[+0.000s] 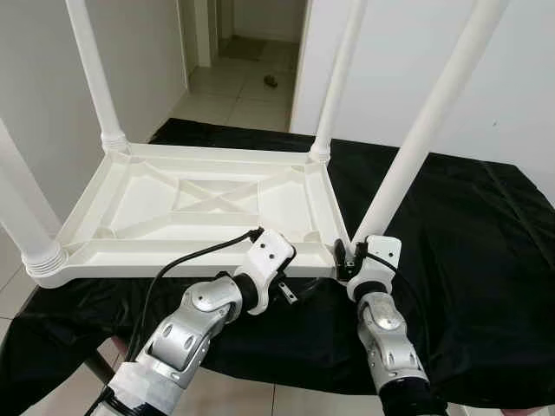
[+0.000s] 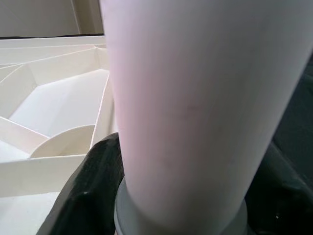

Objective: Building children table

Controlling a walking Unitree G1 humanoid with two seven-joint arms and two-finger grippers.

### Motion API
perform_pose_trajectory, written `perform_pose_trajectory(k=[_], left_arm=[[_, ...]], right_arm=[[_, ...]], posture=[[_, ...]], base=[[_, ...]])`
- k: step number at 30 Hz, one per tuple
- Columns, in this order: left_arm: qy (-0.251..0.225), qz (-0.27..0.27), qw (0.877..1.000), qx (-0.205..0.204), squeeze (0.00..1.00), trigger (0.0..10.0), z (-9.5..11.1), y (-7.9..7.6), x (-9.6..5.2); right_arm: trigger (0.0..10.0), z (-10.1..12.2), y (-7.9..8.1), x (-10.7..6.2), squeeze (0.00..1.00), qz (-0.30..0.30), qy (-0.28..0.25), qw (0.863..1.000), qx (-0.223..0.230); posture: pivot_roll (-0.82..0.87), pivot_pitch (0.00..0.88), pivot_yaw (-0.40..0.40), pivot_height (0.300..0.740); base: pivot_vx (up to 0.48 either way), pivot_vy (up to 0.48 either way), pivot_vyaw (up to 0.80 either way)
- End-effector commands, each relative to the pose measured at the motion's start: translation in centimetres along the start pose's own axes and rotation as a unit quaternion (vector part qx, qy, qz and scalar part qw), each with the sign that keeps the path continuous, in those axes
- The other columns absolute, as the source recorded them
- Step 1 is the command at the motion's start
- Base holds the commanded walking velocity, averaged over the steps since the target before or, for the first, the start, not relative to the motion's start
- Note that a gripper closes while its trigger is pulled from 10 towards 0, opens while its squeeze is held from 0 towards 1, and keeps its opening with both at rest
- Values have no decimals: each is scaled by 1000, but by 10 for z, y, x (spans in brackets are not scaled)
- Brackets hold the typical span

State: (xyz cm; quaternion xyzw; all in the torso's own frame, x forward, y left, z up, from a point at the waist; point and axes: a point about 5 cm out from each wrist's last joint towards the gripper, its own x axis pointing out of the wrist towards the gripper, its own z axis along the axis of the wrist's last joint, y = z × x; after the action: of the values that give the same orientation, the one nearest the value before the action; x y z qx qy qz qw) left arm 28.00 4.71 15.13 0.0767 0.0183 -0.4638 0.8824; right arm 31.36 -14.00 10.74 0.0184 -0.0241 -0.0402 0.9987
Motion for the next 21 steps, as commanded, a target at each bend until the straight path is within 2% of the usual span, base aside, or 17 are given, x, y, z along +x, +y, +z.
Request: perform_pose_trajectory(k=[1,2,3,7,8,11,12,13,14,18,20,21], left_arm=[[5,-21,1000,2,0,10000,-1,-5,1],[5,-21,1000,2,0,10000,-1,-5,1],[4,-21,1000,2,0,10000,-1,-5,1],[4,-21,1000,2,0,10000,-1,-5,1],[4,-22,1000,3,0,10000,-1,-5,2],[3,-23,1000,4,0,10000,-1,-5,2],[3,-23,1000,5,0,10000,-1,-5,2],[3,-23,1000,5,0,10000,-1,-5,2],[4,-23,1000,5,0,10000,-1,-5,2],[4,-24,1000,5,0,10000,-1,-6,3],[6,-23,1000,7,0,10000,-4,-8,3],[6,-23,1000,7,0,10000,-4,-8,3]], right_arm=[[10000,-9,-2,-5,816,-11,26,1000,13],[10000,-9,-2,-5,816,-11,26,1000,13],[10000,-7,0,-4,1000,-6,23,1000,18],[10000,-5,1,-5,1000,1,20,1000,21],[10000,3,1,-5,1000,20,2,999,25],[10000,6,-1,-4,1000,41,-5,999,27],[10000,6,-2,-4,702,55,-4,998,22],[10000,6,-2,-4,702,55,-4,998,22],[10000,6,-2,-4,0,69,-5,997,18],[10000,7,-5,-3,0,96,-8,995,15],[10000,6,-16,1,0,123,-4,992,-12],[10000,6,-16,1,0,123,-4,992,-12]], posture=[[36,0,-54,740],[36,0,-54,740],[36,0,-54,740],[37,0,-55,740],[36,0,-54,740],[36,0,-55,740],[36,0,-55,740],[36,0,-55,740],[35,0,-53,740],[36,0,-53,740],[36,0,-51,740],[36,0,-51,740]], base=[[0,0,0],[0,0,0],[0,0,0],[0,0,0],[0,0,0],[0,0,0],[0,0,0],[0,0,0],[0,0,0],[0,0,0],[0,0,0],[0,0,0]])
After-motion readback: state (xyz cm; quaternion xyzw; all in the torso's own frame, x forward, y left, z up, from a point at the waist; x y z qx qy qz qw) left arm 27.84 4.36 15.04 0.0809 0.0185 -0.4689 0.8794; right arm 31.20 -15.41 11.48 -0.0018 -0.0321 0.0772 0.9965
